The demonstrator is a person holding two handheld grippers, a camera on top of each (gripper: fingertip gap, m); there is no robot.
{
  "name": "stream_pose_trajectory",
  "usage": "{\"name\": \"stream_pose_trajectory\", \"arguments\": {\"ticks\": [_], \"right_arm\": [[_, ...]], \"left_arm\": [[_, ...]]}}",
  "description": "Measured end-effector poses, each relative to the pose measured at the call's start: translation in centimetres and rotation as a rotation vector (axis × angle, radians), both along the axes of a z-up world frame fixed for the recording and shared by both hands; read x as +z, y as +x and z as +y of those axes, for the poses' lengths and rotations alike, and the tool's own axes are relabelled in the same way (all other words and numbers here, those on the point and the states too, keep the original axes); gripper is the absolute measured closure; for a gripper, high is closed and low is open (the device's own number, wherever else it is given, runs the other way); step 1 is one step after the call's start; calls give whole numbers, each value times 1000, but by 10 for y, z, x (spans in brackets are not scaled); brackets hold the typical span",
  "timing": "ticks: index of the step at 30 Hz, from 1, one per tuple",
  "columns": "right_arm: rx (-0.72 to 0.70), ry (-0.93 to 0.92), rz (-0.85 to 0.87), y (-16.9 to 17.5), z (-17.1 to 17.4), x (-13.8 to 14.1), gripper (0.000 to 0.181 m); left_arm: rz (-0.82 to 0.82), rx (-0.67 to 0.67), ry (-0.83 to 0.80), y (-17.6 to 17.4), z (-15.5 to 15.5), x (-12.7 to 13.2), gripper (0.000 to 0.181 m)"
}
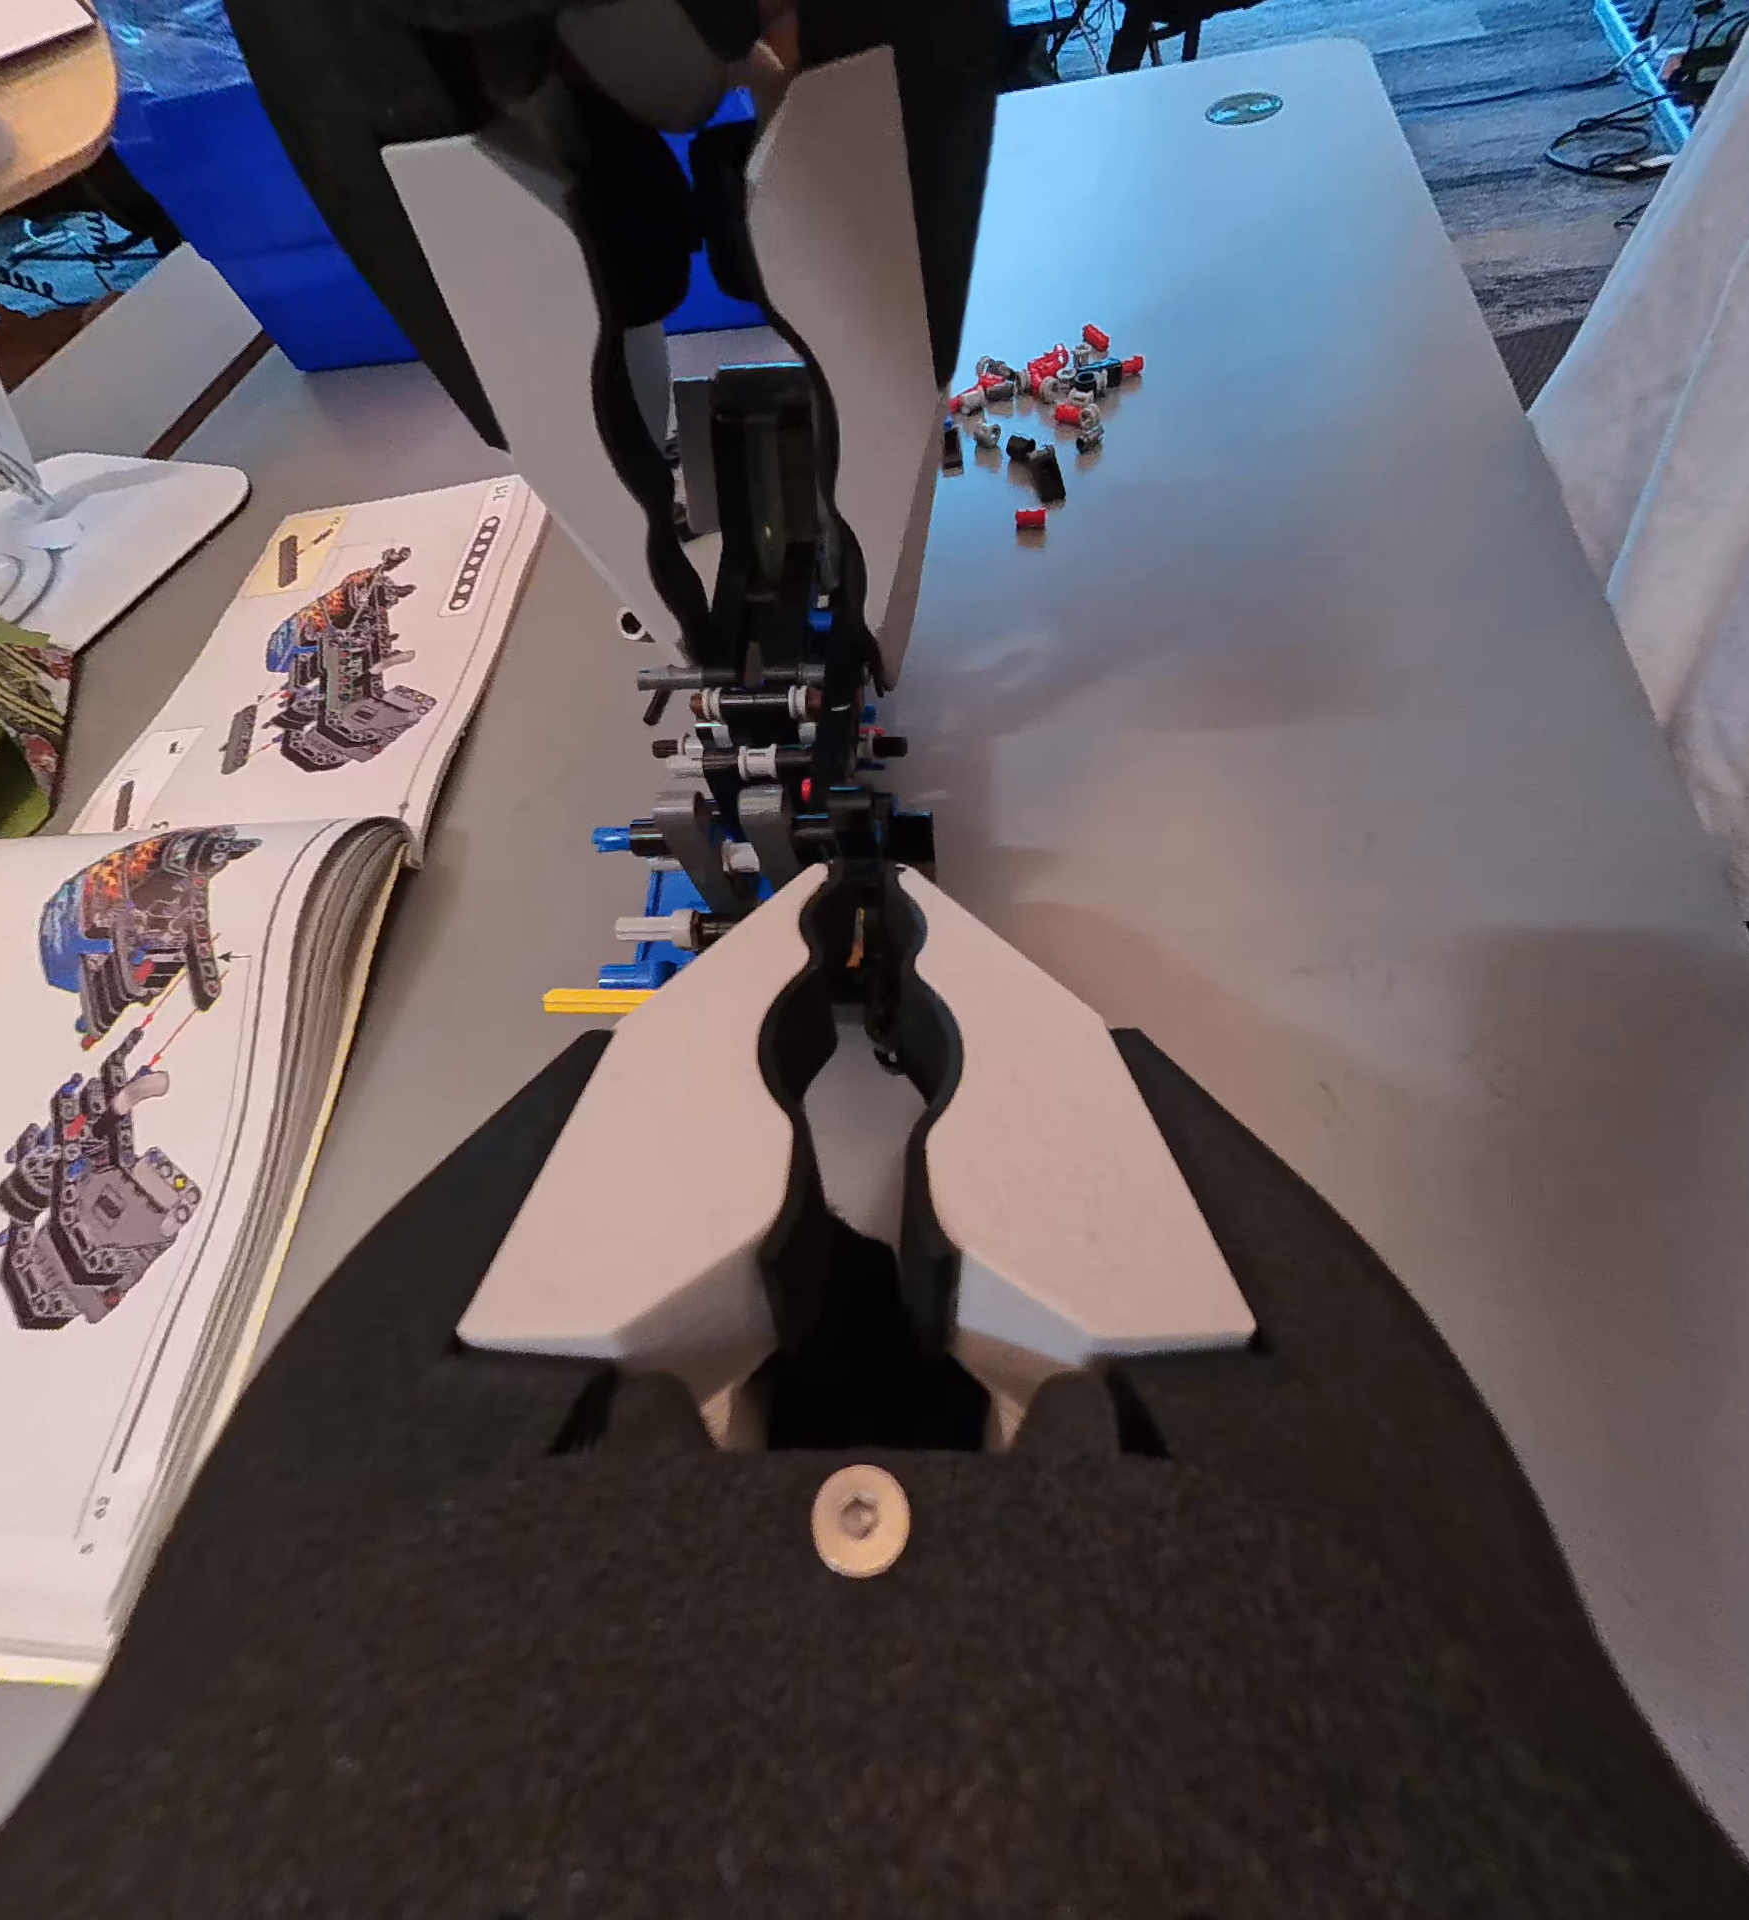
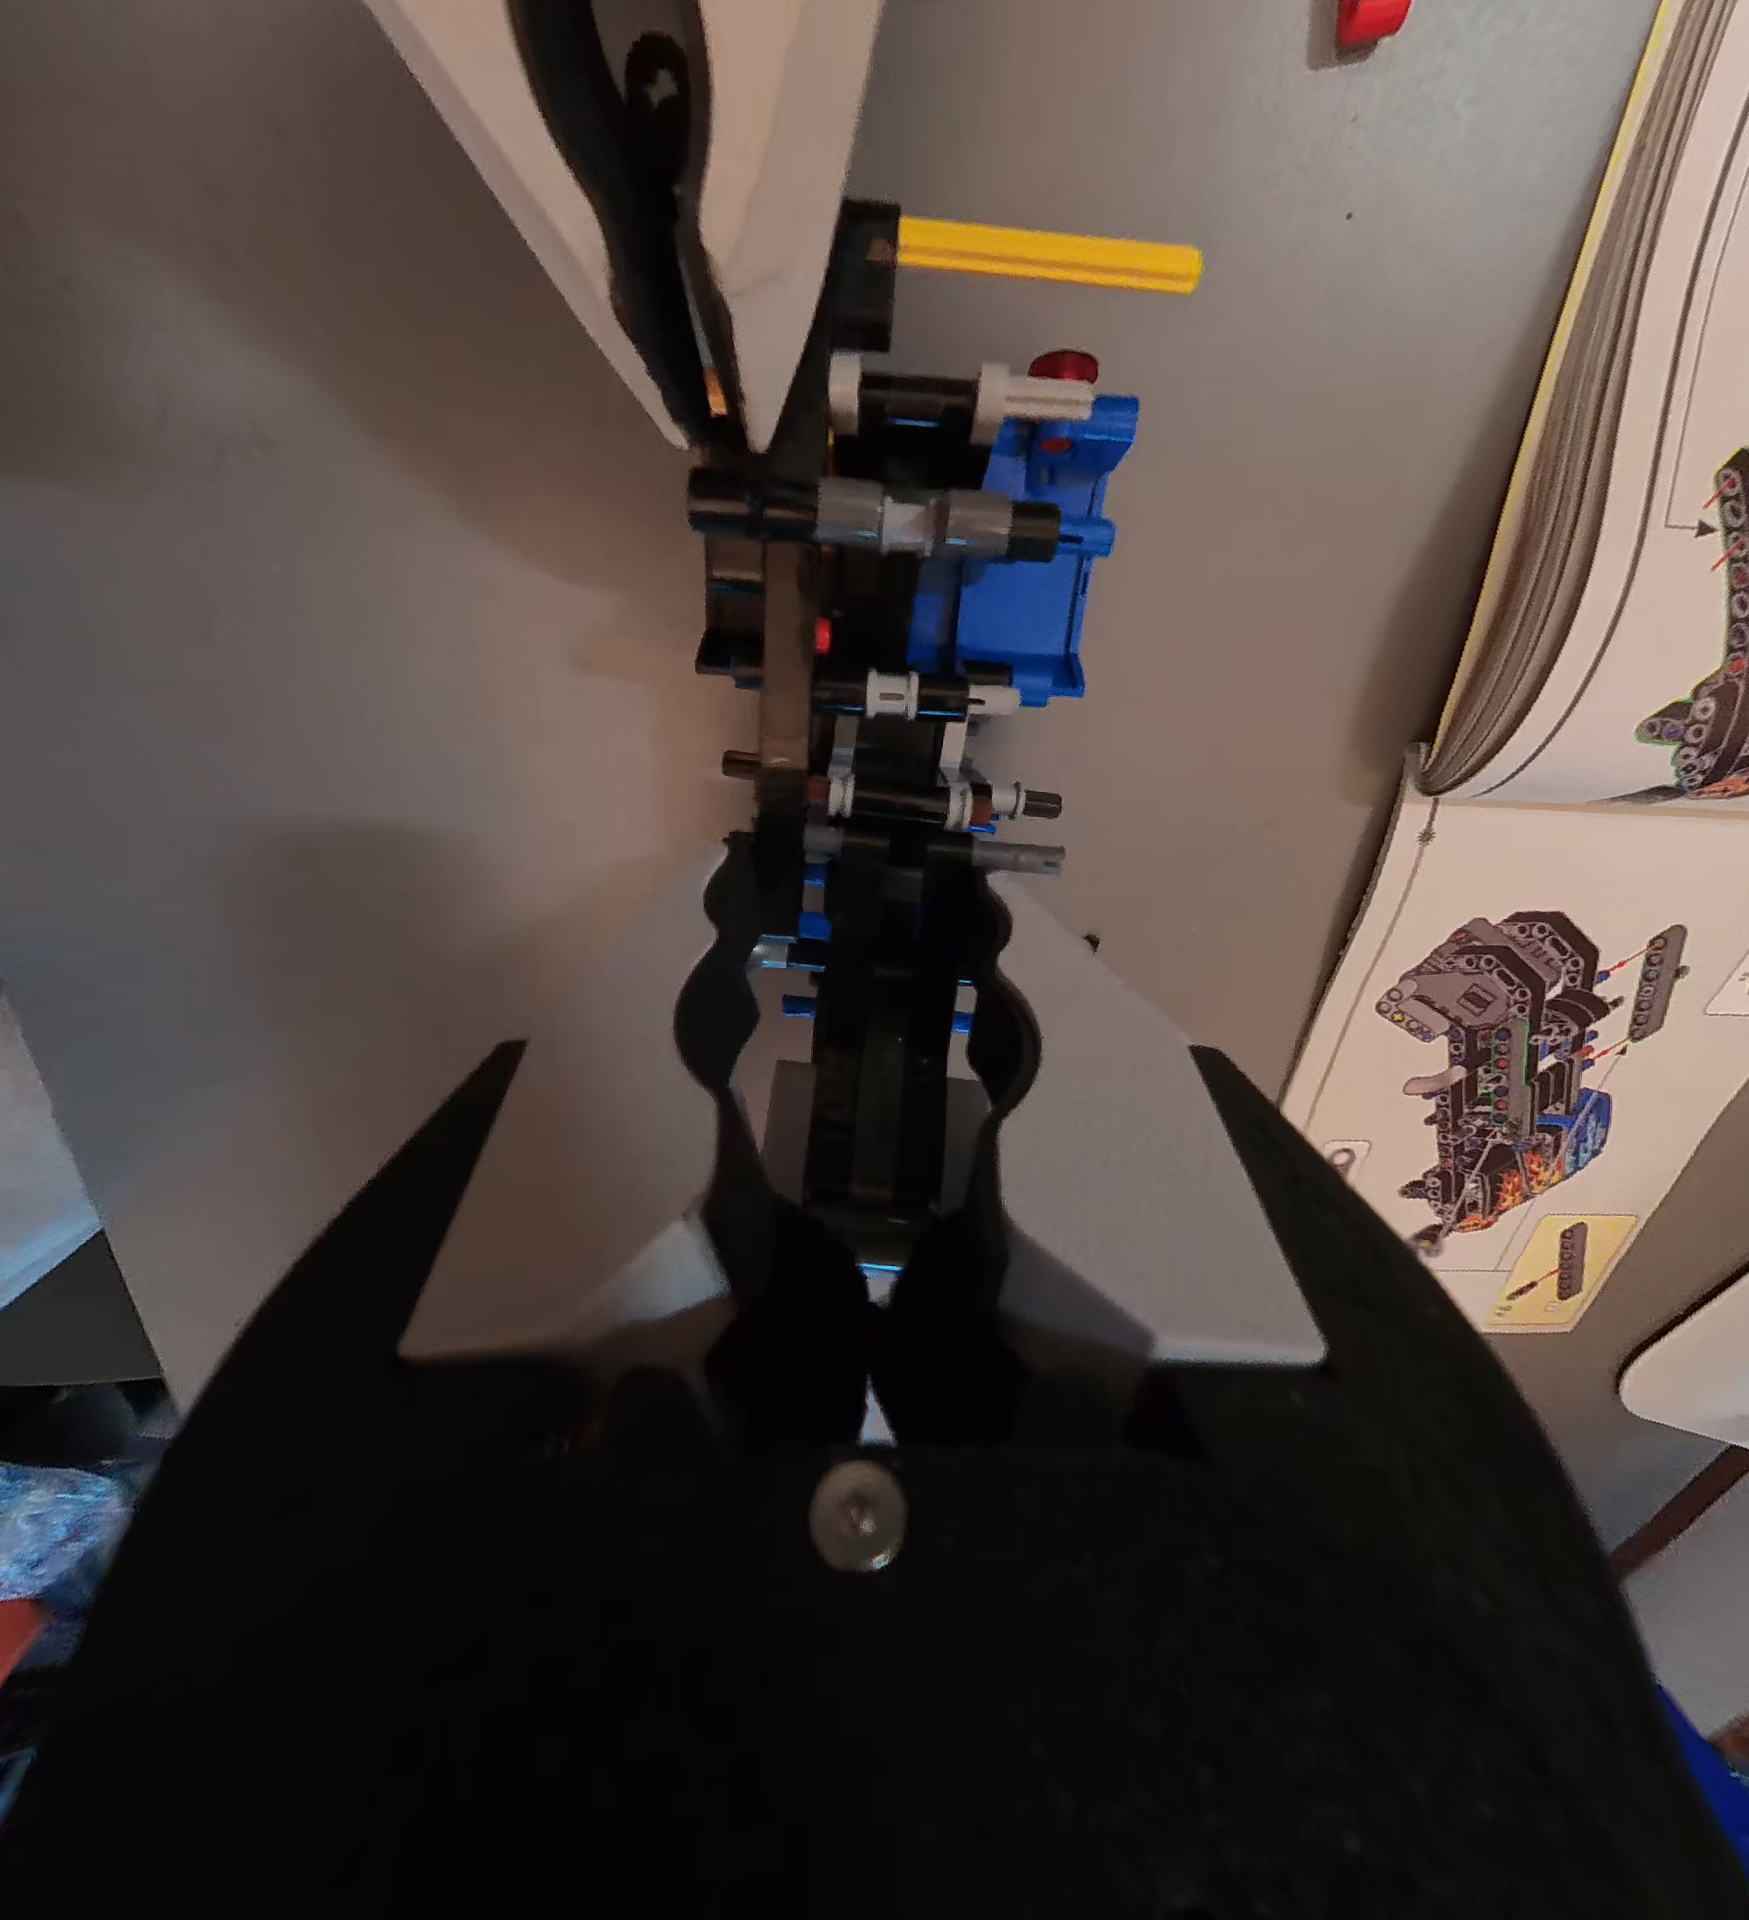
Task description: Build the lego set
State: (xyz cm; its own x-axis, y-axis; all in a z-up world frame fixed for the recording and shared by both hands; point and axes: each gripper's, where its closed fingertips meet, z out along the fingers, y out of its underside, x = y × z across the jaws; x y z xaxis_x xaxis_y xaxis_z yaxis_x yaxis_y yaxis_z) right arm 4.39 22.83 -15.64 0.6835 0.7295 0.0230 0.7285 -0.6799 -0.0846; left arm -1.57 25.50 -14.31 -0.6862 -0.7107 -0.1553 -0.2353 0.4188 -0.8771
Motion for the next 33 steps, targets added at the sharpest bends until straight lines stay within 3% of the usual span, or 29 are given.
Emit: {"name": "stream_pose_trajectory", "arguments": {"ticks": [1, 17, 20, 23, 26, 33], "right_arm": [[21, 7, -13, 0, 0, 0, 144], [-60, -2, 5, 1, 1, 0, 142], [-64, 8, 7, 2, -1, 5, 137], [-85, 12, 27, 3, -1, 12, 144], [-81, -2, 44, 2, -5, 11, 143], [-38, 26, -1, 4, 0, 6, 145]], "left_arm": [[8, -7, -8, -1, -2, 0, 180], [13, 8, -32, 2, -2, 1, 181], [-15, -2, -47, -1, 4, 9, 171], [-27, -38, -53, -6, 12, 16, 156], [49, -84, -31, -13, 15, 4, 144], [37, -99, 2, -13, 10, -5, 146]]}}
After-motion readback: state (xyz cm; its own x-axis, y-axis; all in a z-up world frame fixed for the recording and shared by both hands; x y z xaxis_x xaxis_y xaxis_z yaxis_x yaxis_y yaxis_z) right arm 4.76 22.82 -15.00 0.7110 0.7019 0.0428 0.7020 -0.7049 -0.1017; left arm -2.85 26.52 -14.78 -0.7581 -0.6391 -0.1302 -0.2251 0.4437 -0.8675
